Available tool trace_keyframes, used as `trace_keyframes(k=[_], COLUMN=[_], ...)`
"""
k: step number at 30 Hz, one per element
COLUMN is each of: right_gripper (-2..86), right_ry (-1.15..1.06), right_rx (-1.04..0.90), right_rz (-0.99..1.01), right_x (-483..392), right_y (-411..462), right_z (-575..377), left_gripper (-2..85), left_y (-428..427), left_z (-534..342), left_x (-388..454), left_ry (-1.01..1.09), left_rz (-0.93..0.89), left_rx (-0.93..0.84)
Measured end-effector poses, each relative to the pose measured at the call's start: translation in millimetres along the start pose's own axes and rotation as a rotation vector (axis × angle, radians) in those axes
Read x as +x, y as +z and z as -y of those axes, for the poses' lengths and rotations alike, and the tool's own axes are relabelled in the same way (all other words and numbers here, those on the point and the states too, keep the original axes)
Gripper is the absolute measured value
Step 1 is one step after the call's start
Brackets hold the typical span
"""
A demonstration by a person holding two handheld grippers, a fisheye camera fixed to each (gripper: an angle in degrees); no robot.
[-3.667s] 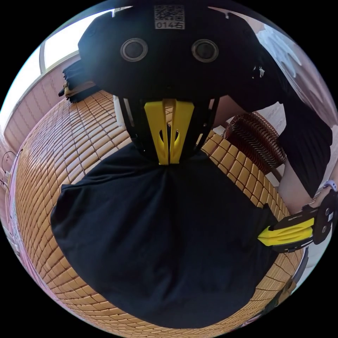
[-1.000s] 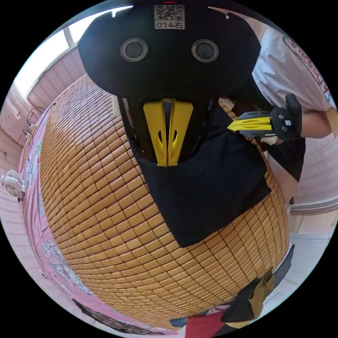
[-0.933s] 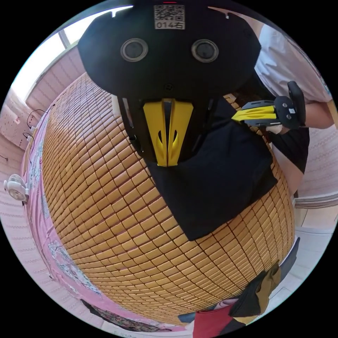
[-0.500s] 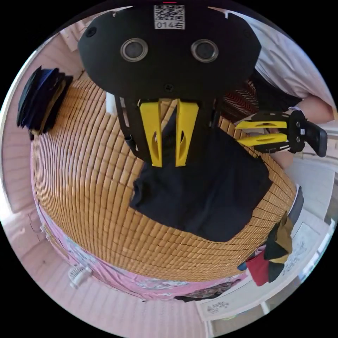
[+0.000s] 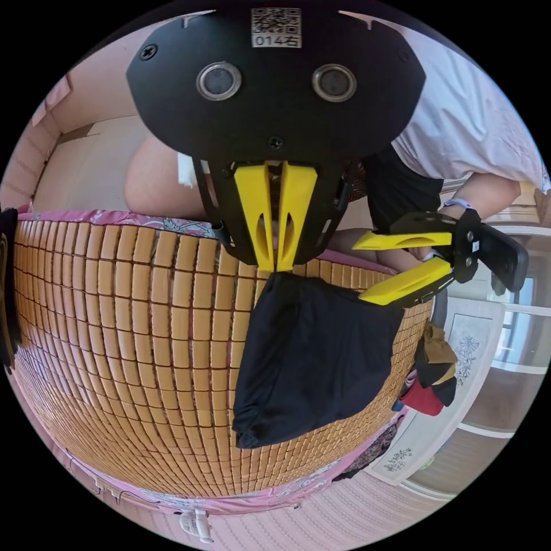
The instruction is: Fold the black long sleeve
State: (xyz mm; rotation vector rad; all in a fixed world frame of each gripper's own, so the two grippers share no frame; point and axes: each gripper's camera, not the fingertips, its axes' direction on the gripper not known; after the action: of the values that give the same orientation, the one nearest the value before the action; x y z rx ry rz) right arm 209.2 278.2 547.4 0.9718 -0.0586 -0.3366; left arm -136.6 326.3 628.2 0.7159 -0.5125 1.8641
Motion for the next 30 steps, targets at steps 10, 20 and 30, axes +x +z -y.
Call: trace_keyframes(k=[10, 20, 30], right_gripper=[0.6, 17.2, 3.8], right_ry=[-0.072, 0.197, 0.585], right_rx=[0.12, 0.267, 0.443], right_rz=[0.292, 0.424, 0.691], right_x=[-0.1, 79.8, 126.3], right_y=[-74.0, -58.9, -27.0], right_z=[-47.2, -74.7, -74.7], left_gripper=[4.9, -0.2, -0.5], left_y=[12.9, -37.8, -99.0], left_z=[16.3, -33.0, -82.2], left_x=[31.2, 41.1, 22.1], left_ry=[0.06, 0.021, -0.08], left_rz=[0.113, 0.102, 0.058], left_rx=[-0.07, -0.041, 0.047])
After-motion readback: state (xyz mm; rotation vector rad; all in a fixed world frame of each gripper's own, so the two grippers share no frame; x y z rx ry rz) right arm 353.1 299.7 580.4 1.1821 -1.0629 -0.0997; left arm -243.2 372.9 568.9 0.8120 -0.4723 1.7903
